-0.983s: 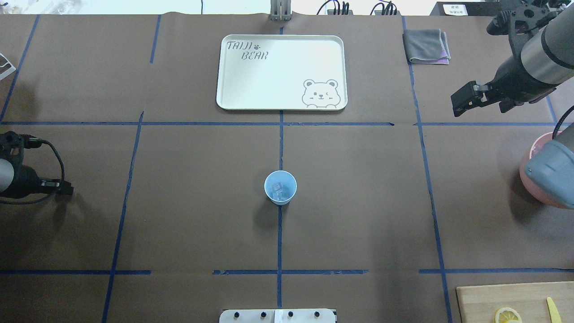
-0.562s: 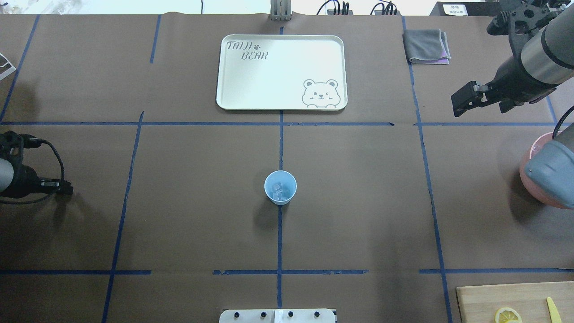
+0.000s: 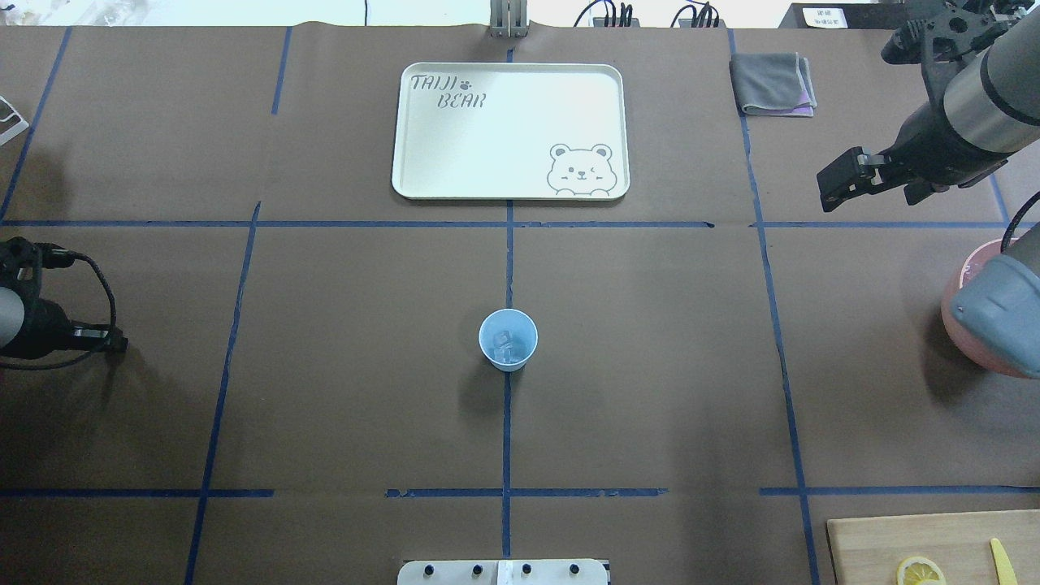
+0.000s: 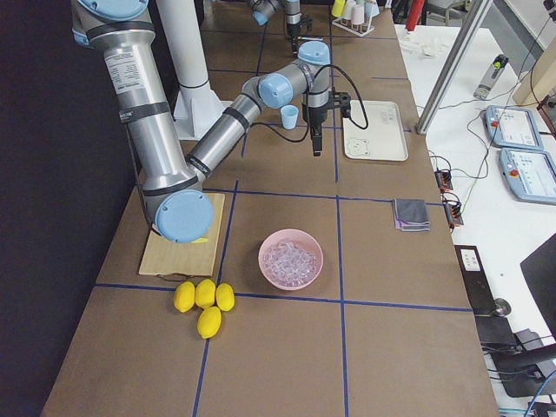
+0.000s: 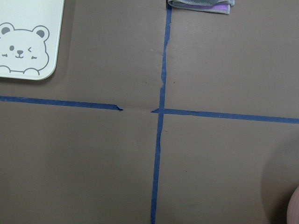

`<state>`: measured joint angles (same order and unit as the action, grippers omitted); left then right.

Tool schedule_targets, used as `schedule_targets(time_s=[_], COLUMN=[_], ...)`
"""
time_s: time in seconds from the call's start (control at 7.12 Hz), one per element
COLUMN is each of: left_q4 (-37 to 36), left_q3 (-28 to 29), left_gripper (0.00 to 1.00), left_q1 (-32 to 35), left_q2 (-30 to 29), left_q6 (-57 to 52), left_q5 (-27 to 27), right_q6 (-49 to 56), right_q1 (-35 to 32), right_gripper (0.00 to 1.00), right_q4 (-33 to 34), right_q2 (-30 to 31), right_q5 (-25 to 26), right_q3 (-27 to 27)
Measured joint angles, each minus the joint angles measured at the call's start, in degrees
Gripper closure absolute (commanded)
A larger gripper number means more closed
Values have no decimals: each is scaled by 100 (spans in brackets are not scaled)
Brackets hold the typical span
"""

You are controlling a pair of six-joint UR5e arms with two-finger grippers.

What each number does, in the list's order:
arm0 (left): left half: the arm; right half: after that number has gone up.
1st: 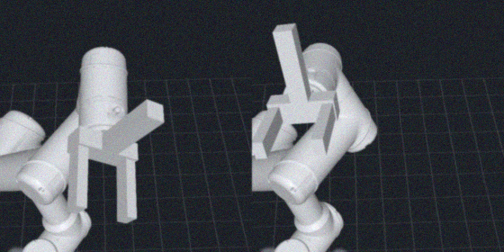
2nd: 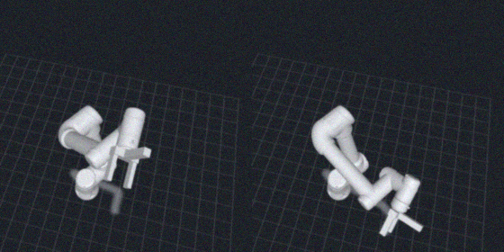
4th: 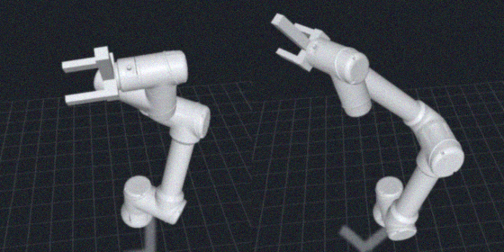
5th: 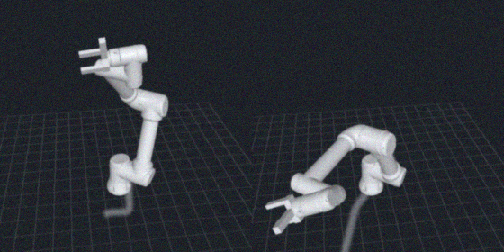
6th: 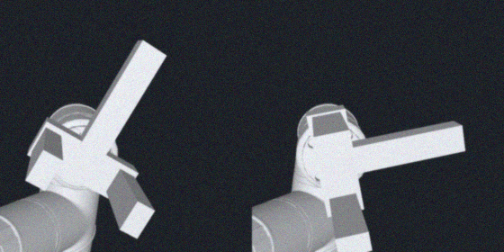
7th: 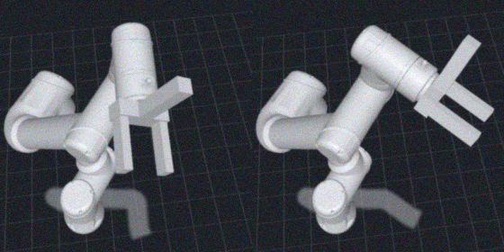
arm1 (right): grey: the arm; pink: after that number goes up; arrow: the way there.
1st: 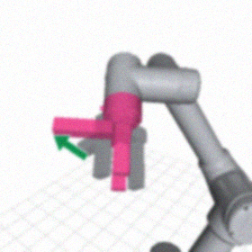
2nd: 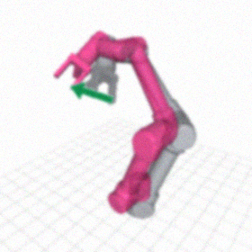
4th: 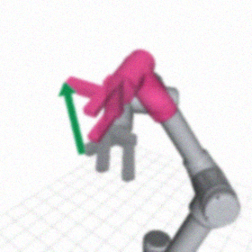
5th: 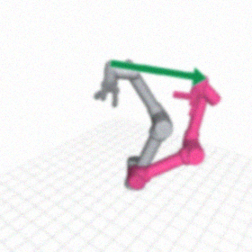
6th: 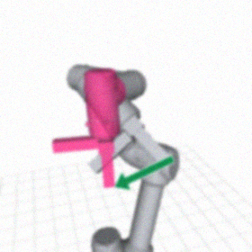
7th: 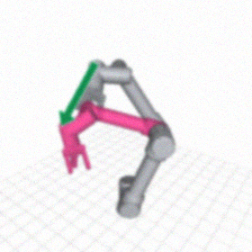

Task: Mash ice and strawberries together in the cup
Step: 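Lower the left gripper onto the red strawberry and close on it, then carry the strawberry with the left gripper over the blue cup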

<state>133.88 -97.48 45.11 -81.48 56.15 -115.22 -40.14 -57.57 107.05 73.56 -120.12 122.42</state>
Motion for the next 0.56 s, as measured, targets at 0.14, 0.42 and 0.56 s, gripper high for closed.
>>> schedule_targets(time_s=[0.14, 0.42, 0.56], left_q4=[2, -27, -125], left_q3=[-30, -330, -563], left_gripper=[95, 98, 98], left_q1=[21, 70, 95], left_q2=[8, 161, 220], left_q6=[-10, -42, -48], left_q5=[0, -27, -55], right_q6=[0, 5, 24], right_q1=[0, -1, -10], right_gripper=[1, 1, 1], right_q4=[0, 0, 0], right_q2=[0, 6, 25], right_q5=[-1, -2, -11], right_q3=[-4, -3, -2])
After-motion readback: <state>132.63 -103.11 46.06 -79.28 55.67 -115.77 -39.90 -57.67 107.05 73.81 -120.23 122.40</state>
